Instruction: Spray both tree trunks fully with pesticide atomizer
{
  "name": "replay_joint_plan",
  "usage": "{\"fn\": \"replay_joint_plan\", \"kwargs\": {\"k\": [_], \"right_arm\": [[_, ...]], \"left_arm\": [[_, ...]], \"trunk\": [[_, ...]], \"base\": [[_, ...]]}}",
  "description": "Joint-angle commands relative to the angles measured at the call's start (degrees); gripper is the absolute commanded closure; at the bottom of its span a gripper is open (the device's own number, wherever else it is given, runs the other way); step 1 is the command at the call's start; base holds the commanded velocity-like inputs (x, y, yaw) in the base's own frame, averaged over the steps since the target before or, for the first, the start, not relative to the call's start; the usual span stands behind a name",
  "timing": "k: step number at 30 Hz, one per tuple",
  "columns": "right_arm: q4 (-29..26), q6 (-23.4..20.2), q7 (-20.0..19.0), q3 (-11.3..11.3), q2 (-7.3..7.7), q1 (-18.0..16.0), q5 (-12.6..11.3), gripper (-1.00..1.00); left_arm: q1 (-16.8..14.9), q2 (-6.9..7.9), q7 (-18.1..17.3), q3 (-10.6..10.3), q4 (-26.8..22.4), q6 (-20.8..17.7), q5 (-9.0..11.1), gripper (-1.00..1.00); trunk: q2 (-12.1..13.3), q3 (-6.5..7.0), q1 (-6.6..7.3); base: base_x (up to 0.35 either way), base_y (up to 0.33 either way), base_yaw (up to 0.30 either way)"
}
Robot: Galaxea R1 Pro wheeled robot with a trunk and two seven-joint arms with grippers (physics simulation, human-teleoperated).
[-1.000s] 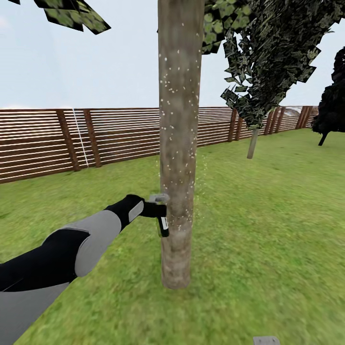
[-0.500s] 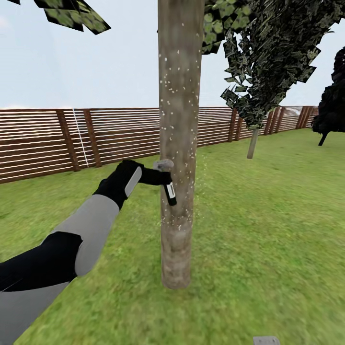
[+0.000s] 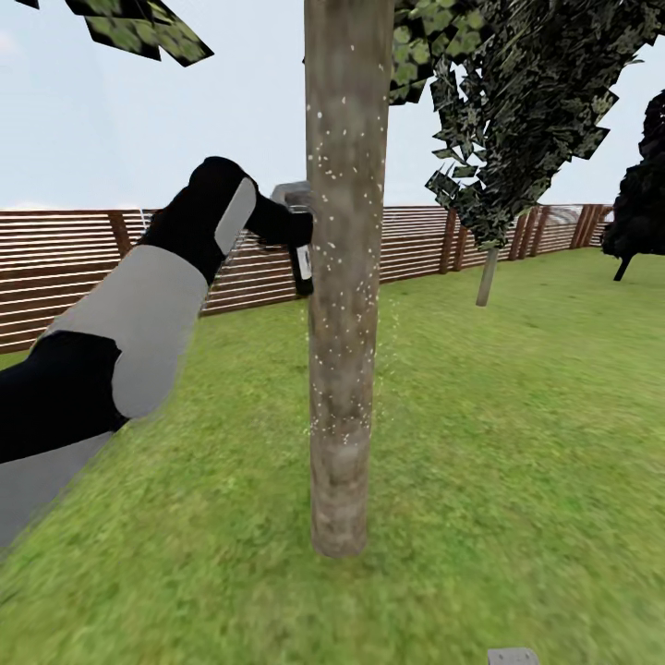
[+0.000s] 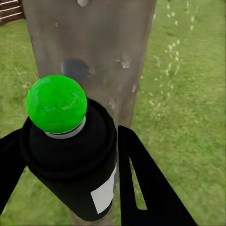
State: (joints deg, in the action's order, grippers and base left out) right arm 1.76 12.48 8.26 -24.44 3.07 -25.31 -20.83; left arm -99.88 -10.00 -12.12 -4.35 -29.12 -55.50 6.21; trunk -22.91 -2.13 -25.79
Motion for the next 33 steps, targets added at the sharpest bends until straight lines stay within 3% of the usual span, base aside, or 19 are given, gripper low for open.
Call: {"fn": "replay_joint_plan", "kwargs": {"k": [1, 4, 9, 12, 13, 18, 22, 31, 33], "right_arm": [[0.0, 0.0, 0.0, 0.0, 0.00, 0.0, 0.0, -1.00], [0.0, 0.0, 0.0, 0.0, 0.00, 0.0, 0.0, -1.00], [0.0, 0.0, 0.0, 0.0, 0.00, 0.0, 0.0, -1.00], [0.0, 0.0, 0.0, 0.0, 0.00, 0.0, 0.0, -1.00], [0.0, 0.0, 0.0, 0.0, 0.00, 0.0, 0.0, -1.00], [0.0, 0.0, 0.0, 0.0, 0.00, 0.0, 0.0, -1.00], [0.0, 0.1, 0.0, 0.0, 0.01, 0.0, 0.0, -1.00], [0.0, 0.1, 0.0, 0.0, 0.01, 0.0, 0.0, -1.00], [0.0, 0.1, 0.0, 0.0, 0.00, 0.0, 0.0, -1.00]], "left_arm": [[-2.2, 0.00, 0.0, 0.0, 1.4, 0.0, 0.5, 1.00], [-8.4, 0.00, 0.1, 0.0, 4.6, 0.0, 6.4, 1.00], [-12.9, 0.00, 0.1, 0.2, 5.6, -0.4, 8.1, 1.00], [-13.6, 0.00, 0.1, 0.2, 5.7, -0.6, 13.0, 1.00], [-13.7, 0.00, 0.1, 0.3, 6.1, -0.6, 13.8, 1.00], [-13.8, 0.00, 0.0, 0.6, 18.9, 0.2, 14.6, 1.00], [-13.8, 0.00, -0.1, 0.7, 26.4, 4.2, 14.6, 1.00], [-12.4, 0.00, -0.4, 0.4, 27.0, 4.9, 14.5, 1.00], [-12.4, 0.00, -2.5, 0.4, 26.9, 4.9, 14.6, 1.00]], "trunk": [[0.0, -0.01, 0.01], [0.0, -0.01, 0.01], [0.0, -0.01, 0.01], [0.0, -0.01, 0.01], [0.0, -0.01, 0.01], [0.0, -0.01, 0.01], [0.0, -0.01, 0.01], [0.0, -0.01, 0.01], [0.0, -0.01, 0.01]], "base": [[0.000, 0.000, 0.000], [0.000, 0.000, 0.000], [0.000, 0.000, 0.000], [0.000, 0.000, 0.000], [0.000, 0.000, 0.000], [0.000, 0.000, 0.000], [0.000, 0.000, 0.000], [0.000, 0.000, 0.000], [0.000, 0.000, 0.000]]}}
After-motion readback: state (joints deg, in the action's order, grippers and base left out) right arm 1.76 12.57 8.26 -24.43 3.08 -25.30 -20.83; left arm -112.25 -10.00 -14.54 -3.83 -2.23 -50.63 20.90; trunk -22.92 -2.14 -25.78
